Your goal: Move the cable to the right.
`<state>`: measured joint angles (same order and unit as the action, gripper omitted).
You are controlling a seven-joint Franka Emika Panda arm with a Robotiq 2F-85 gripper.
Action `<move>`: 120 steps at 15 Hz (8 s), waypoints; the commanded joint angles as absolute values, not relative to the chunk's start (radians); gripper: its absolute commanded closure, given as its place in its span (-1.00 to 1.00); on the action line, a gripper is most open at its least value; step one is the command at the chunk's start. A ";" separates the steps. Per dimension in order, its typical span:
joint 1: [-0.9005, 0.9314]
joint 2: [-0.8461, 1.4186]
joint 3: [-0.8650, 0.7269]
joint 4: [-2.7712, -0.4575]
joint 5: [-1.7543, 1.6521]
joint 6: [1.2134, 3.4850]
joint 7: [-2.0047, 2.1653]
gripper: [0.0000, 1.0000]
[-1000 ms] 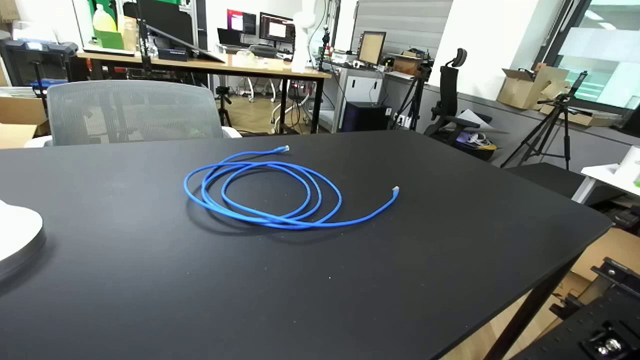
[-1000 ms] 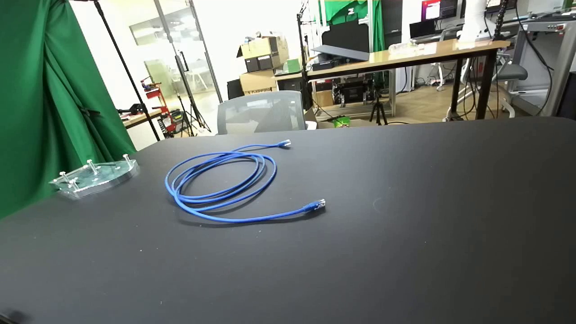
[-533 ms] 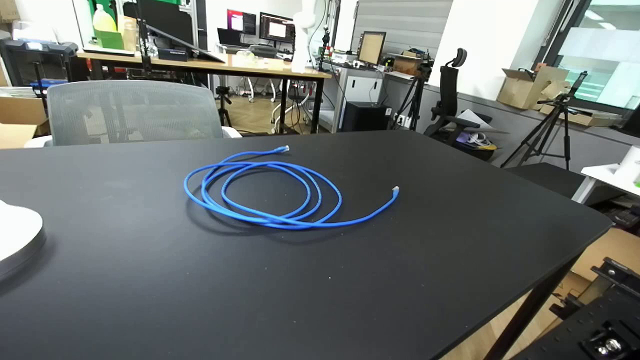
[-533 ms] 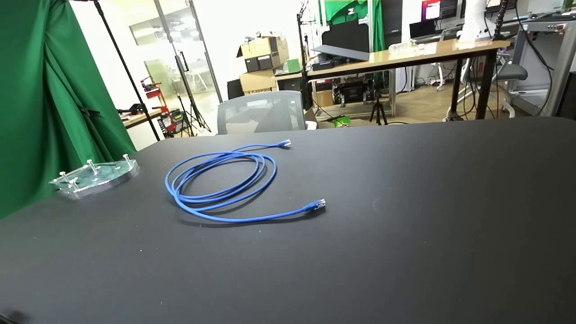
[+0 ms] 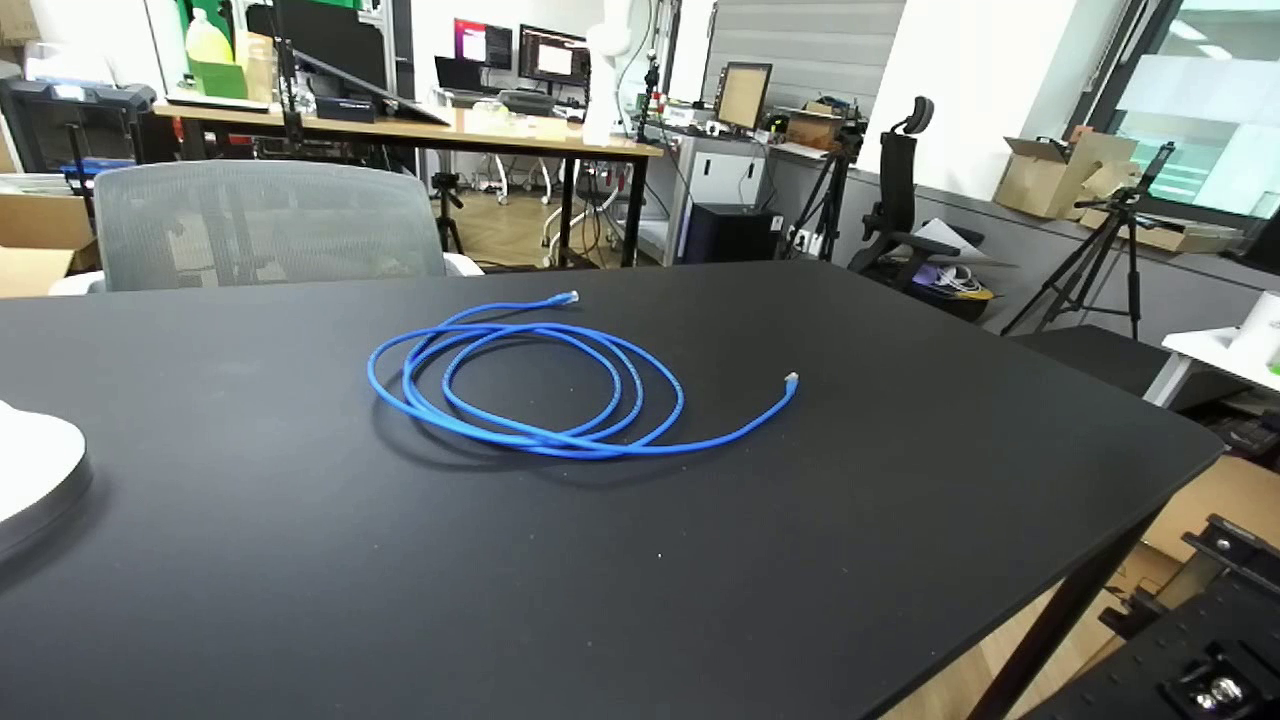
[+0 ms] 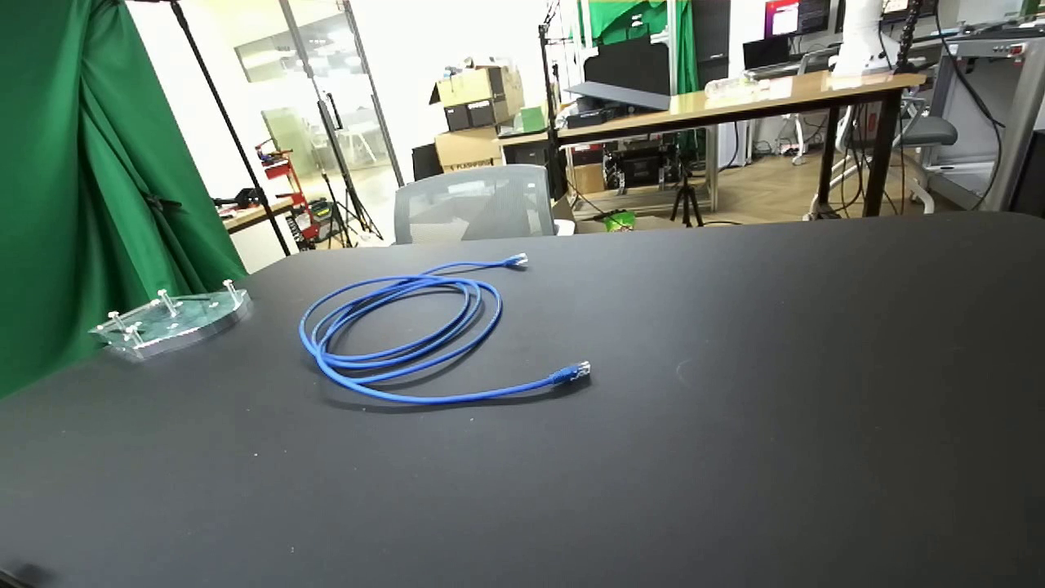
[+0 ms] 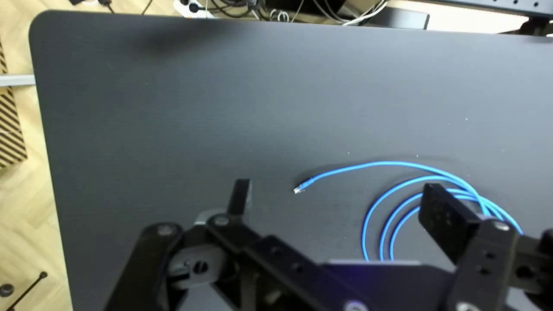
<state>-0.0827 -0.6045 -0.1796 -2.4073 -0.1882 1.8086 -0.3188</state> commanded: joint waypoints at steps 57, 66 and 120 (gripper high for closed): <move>0.250 0.574 0.163 -2.079 -0.456 2.447 -0.498 -0.19; 0.233 0.554 0.190 -2.100 -0.435 2.470 -0.520 0.98; -0.213 0.482 -0.008 -1.982 0.347 2.578 -0.251 -0.16</move>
